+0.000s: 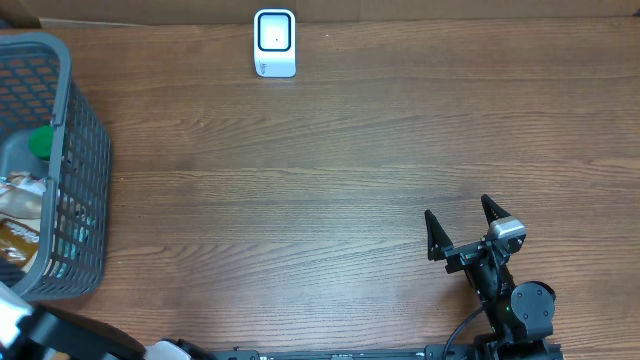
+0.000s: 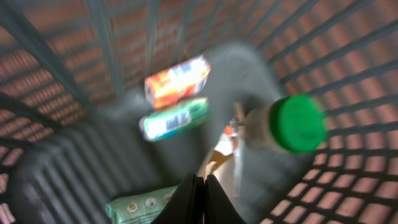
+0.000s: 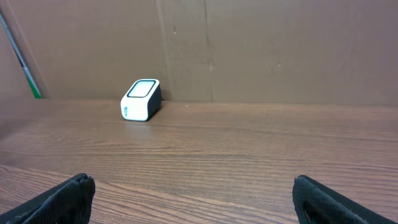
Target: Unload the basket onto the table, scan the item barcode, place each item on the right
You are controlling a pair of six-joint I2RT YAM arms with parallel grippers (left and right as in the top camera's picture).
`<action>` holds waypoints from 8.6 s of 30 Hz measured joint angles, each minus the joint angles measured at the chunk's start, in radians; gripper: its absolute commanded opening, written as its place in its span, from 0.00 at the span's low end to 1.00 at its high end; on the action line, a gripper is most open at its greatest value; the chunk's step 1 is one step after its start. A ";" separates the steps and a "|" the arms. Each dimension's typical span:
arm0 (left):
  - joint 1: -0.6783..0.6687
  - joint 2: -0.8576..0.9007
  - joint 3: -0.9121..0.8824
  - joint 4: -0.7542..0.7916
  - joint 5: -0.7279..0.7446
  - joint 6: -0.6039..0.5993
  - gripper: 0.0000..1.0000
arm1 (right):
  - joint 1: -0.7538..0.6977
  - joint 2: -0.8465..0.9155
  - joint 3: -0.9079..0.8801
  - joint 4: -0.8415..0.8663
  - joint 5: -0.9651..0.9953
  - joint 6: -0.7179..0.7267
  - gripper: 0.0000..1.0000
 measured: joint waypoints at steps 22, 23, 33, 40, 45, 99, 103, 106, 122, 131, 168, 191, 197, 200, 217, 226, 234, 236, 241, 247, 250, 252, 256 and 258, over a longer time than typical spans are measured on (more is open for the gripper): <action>-0.246 -0.299 0.240 0.080 0.000 -0.035 0.04 | 0.000 0.000 0.000 0.000 0.000 -0.001 1.00; -0.276 -0.308 0.260 0.074 0.000 -0.034 0.04 | 0.000 0.000 0.000 0.000 0.000 0.000 1.00; -0.659 -0.371 0.301 -0.063 -0.006 -0.027 0.04 | 0.000 0.000 0.000 0.000 0.000 0.000 1.00; -0.996 -0.317 0.301 -0.234 -0.023 0.010 0.04 | 0.000 0.000 0.000 0.000 0.000 0.000 1.00; -1.183 -0.203 0.301 -0.320 -0.029 0.058 0.04 | 0.000 0.000 0.000 0.000 0.000 0.000 1.00; -1.513 0.093 -0.265 -0.585 -0.035 0.142 0.71 | 0.000 0.000 0.000 0.001 0.000 0.000 1.00; -1.573 0.092 -0.294 -0.527 -0.036 0.130 0.71 | 0.000 0.000 0.000 0.000 0.000 0.000 1.00; -1.600 0.092 -0.319 -0.483 -0.049 0.102 0.70 | 0.000 0.000 0.000 0.000 0.000 0.000 1.00; -1.611 0.081 -0.423 -0.074 -0.177 -0.069 0.67 | 0.000 0.000 0.000 0.000 0.000 0.000 1.00; -1.610 0.081 -0.429 0.159 -0.327 -0.081 0.72 | 0.000 0.000 0.000 0.001 0.000 0.000 1.00; -1.474 0.076 -0.270 -0.064 -0.037 0.403 0.63 | 0.000 0.000 0.000 0.000 0.000 -0.001 1.00; -1.578 0.219 -0.269 -0.096 0.002 0.569 0.70 | 0.000 0.000 0.000 0.000 0.000 -0.001 1.00; -1.577 0.280 -0.259 0.034 -0.048 0.545 0.73 | 0.000 0.000 0.000 0.001 0.000 0.000 1.00; -1.576 0.285 -0.257 0.098 -0.084 0.491 0.75 | 0.000 0.000 0.000 0.000 0.000 0.000 1.00; -1.475 0.303 -0.031 0.014 -0.228 0.205 1.00 | 0.000 0.000 0.000 0.001 0.000 0.000 1.00; -1.465 0.284 0.510 -0.414 -0.228 0.198 1.00 | 0.000 0.000 0.000 0.001 0.000 0.000 1.00; -1.239 0.276 0.996 -0.755 -0.277 0.122 0.89 | 0.000 0.000 0.000 0.001 0.000 0.000 1.00; -1.141 0.270 1.061 -0.795 -0.293 0.079 0.89 | 0.000 0.000 0.000 0.000 0.000 0.000 1.00; -0.848 0.255 1.117 -0.876 -0.315 -0.048 0.90 | 0.000 0.000 0.000 0.001 0.000 -0.001 1.00; -0.535 0.254 1.114 -0.924 -0.337 -0.134 0.90 | 0.000 0.000 0.000 0.001 0.000 0.000 1.00; -0.422 0.250 1.087 -0.918 -0.336 -0.140 0.91 | 0.000 0.000 0.000 0.001 0.000 0.000 1.00; -0.358 0.248 1.048 -0.887 -0.327 -0.132 0.92 | 0.000 0.000 0.000 0.001 0.000 0.000 1.00; -0.302 0.237 0.899 -0.739 -0.282 -0.069 0.96 | 0.000 0.000 0.000 0.001 0.000 0.000 1.00; -0.300 0.237 0.787 -0.629 -0.262 -0.021 0.97 | 0.000 0.000 0.000 0.000 0.000 0.000 1.00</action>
